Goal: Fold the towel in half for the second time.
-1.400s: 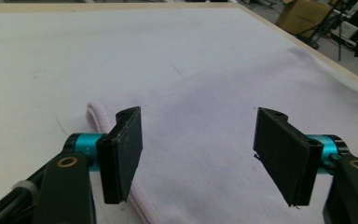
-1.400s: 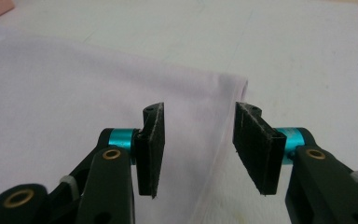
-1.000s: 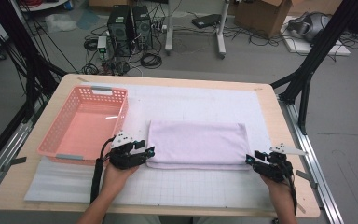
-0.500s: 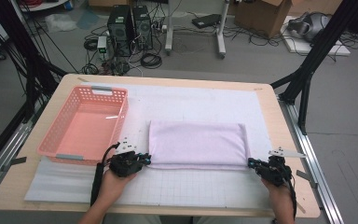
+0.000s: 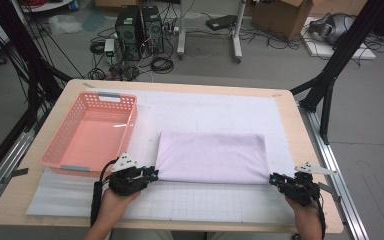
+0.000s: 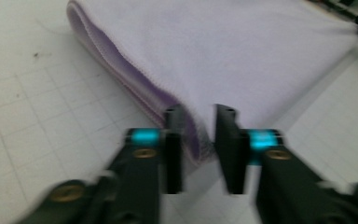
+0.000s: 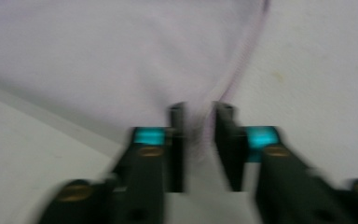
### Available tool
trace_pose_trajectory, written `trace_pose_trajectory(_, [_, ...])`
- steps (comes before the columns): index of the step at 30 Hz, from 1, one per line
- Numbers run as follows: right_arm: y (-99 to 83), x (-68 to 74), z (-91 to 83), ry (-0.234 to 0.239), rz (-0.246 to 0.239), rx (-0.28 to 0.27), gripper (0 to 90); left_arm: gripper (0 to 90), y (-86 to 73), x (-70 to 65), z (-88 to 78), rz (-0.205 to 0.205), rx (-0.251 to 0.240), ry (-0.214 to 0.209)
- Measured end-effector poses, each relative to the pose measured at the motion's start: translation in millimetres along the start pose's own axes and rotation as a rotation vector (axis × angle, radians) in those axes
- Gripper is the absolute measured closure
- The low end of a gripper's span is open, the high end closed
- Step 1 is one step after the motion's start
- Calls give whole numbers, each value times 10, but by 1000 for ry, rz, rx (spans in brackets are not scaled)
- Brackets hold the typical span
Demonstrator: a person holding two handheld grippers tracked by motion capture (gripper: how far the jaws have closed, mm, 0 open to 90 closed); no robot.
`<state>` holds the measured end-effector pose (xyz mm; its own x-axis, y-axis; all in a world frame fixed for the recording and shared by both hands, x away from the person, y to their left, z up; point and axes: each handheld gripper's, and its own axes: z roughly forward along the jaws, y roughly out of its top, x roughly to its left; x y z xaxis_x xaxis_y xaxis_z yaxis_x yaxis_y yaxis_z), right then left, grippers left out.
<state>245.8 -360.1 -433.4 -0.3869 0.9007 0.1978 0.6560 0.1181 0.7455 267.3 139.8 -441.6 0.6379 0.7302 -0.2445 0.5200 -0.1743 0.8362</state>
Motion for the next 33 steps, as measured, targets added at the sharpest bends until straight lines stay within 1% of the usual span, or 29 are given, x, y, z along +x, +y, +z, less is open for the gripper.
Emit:
trace_pose_trajectory(1, [1, -17, 4, 12, 16, -12, 626, 587, 4, 1, 8, -13, -12, -5])
trace_pose_trajectory(2, [10, -18, -11, 14, 24, -24, 613, 555, 19, 5, 10, -20, -29, -3])
trace_pose_trajectory(3, [31, -16, -38, 7, 37, -54, 605, 530, 29, 10, 10, -24, -33, -3])
trace_pose_trajectory(4, [41, -21, -49, 10, 40, -70, 591, 528, 41, 20, 17, -30, -36, -1])
trace_pose_trajectory(5, [52, -15, -50, 8, 53, -80, 577, 518, 53, 46, 40, -34, -36, 12])
trace_pose_trajectory(6, [58, -15, -16, -1, 49, -72, 562, 512, 60, 71, 72, -47, -30, 25])
trace_pose_trajectory(7, [58, -6, 30, -11, 57, -56, 546, 511, 66, 101, 110, -56, -14, 30])
trace_pose_trajectory(8, [56, -8, 94, -20, 52, -38, 537, 509, 67, 125, 157, -73, 4, 31])
trace_pose_trajectory(9, [54, -7, 160, -22, 52, -13, 537, 505, 66, 135, 195, -89, 20, 25])
trace_pose_trajectory(10, [50, -6, 207, -23, 52, 4, 544, 504, 65, 138, 258, -98, 52, 18])
trace_pose_trajectory(11, [42, 1, 269, -28, 50, 21, 568, 505, 72, 125, 296, -85, 81, 21])
trace_pose_trajectory(12, [46, 14, 271, -42, 51, 16, 597, 504, 82, 103, 312, -68, 78, 27])
trace_pose_trajectory(13, [50, 14, 275, -42, 51, 20, 649, 531, 90, 94, 327, -75, 89, 18])
trace_pose_trajectory(14, [50, 16, 274, -41, 44, 23, 721, 554, 95, 62, 354, -62, 92, 32])
trace_pose_trajectory(15, [46, 28, 279, -16, 52, 23, 786, 618, 93, 33, 370, -30, 97, 47])
trace_pose_trajectory(16, [48, 40, 280, -20, 33, 23, 816, 738, 96, 21, 380, -4, 100, 26])
trace_pose_trajectory(17, [57, 59, 272, -27, 23, 31, 830, 801, 108, 9, 381, 0, 107, 37])
trace_pose_trajectory(19, [58, 61, 250, -15, 23, 38, 841, 826, 120, 9, 362, -30, 115, 41])
trace_pose_trajectory(21, [16, 56, 181, 14, 47, 34, 843, 833, 110, 15, 316, -41, 111, 36])
trace_pose_trajectory(22, [1, 58, 151, 22, 46, 33, 843, 834, 98, 14, 280, -47, 111, 28])
trace_pose_trajectory(23, [-15, 69, 103, 33, 49, 36, 842, 834, 84, 9, 232, -50, 114, 8])
trace_pose_trajectory(24, [-27, 91, 41, 40, 53, 34, 842, 834, 67, -8, 193, -55, 111, -3])
trace_pose_trajectory(25, [-36, 122, -8, 43, 54, 34, 843, 834, 50, -23, 151, -45, 114, -8])
trace_pose_trajectory(28, [-64, 217, -100, 37, 32, 45, 841, 833, 4, -53, 66, -25, 105, -21])
trace_pose_trajectory(29, [-75, 238, -107, 29, 28, 50, 838, 829, -6, -61, 59, -21, 90, -25])
trace_pose_trajectory(30, [-85, 250, -97, 10, 18, 53, 821, 820, -6, -59, 58, -5, 76, -31])
trace_pose_trajectory(31, [-84, 257, -83, -2, 1, 58, 772, 804, 0, -57, 64, 34, 35, -47])
trace_pose_trajectory(32, [-70, 278, -61, -36, -40, 56, 667, 766, 14, -59, 65, 62, -1, -51])
trace_pose_trajectory(33, [-51, 295, -54, -60, -64, 37, 586, 688, 33, -58, 62, 74, -25, -41])
